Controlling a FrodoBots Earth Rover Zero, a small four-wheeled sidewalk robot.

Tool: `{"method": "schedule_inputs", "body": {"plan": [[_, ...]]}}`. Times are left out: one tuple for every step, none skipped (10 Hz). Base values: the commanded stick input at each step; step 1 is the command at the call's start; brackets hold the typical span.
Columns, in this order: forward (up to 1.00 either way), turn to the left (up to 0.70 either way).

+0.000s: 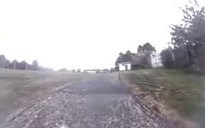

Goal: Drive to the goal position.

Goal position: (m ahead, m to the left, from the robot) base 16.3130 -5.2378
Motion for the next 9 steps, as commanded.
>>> {"method": "schedule_inputs", "body": {"plan": [[0.7,-0.02],[0.7,0.0],[0.7,0.0],[0.7,0.0],[0.7,0.0],[0.7,0.0],[0.7,0.0],[0.7,0.0],[0.7,0.0]]}}
